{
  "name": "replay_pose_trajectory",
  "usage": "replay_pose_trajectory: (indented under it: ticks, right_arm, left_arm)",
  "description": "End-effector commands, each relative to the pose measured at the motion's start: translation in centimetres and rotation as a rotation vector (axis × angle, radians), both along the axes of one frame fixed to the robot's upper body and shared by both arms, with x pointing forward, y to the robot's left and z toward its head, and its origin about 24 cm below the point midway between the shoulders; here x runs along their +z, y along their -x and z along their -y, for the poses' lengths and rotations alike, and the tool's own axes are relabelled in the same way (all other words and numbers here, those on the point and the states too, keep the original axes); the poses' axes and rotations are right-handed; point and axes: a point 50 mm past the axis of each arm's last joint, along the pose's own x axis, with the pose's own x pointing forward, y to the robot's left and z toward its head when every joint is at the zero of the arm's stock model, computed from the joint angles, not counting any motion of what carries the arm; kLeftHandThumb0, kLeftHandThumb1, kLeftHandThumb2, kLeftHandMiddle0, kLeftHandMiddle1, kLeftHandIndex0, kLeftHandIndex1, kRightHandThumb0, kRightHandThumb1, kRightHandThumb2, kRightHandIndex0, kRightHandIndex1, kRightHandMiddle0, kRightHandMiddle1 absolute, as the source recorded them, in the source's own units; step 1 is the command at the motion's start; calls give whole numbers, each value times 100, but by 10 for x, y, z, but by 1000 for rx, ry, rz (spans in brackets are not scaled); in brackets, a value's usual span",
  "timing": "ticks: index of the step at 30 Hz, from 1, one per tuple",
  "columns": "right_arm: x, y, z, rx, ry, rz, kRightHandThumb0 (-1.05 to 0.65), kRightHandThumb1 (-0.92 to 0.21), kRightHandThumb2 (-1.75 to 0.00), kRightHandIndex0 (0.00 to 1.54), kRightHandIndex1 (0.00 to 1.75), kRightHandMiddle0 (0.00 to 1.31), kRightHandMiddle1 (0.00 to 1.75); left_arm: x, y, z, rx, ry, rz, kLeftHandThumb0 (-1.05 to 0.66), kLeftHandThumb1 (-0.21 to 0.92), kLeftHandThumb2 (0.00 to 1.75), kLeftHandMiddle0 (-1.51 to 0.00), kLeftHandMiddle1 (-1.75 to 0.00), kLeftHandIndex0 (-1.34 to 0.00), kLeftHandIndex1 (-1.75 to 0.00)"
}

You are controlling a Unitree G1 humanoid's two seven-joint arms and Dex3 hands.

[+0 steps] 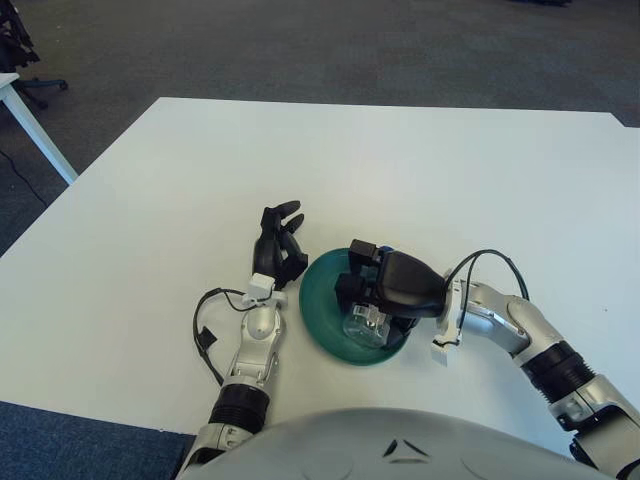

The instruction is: Put the bottle into the plate.

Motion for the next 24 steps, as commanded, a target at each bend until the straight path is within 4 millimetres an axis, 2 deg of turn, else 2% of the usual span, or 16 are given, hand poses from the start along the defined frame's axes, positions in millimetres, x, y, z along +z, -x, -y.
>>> replay_pose_trajectory:
  ticks: [1, 4, 8, 13, 24]
  right_arm:
    - [-8, 1, 9, 21, 162, 0, -96, -90, -95, 25, 41, 3, 81]
    - [-5, -1, 14, 34, 216, -1, -102, -91, -100, 18, 18, 1, 45]
    - [-4, -2, 16, 37, 257, 1, -104, -92, -104, 7, 4, 0, 10]
    - [-1, -5, 17, 26, 258, 5, -105, -92, -106, 1, 1, 0, 2]
    - [3, -9, 20, 4, 233, -2, -105, -92, -106, 0, 0, 0, 0]
  left_arm:
    - [-22, 13, 10, 12, 41, -136, -84, 92, 105, -40, -40, -8, -105]
    - [-21, 13, 9, 14, 44, -129, -82, 92, 105, -39, -39, -7, -104]
    - [-19, 12, 7, 9, 45, -115, -81, 92, 107, -38, -37, -5, -103]
    - [-19, 12, 6, 5, 40, -116, -83, 92, 109, -37, -35, -2, -102]
    - [-19, 8, 7, 3, 60, -151, -84, 92, 110, -36, -31, 0, -98]
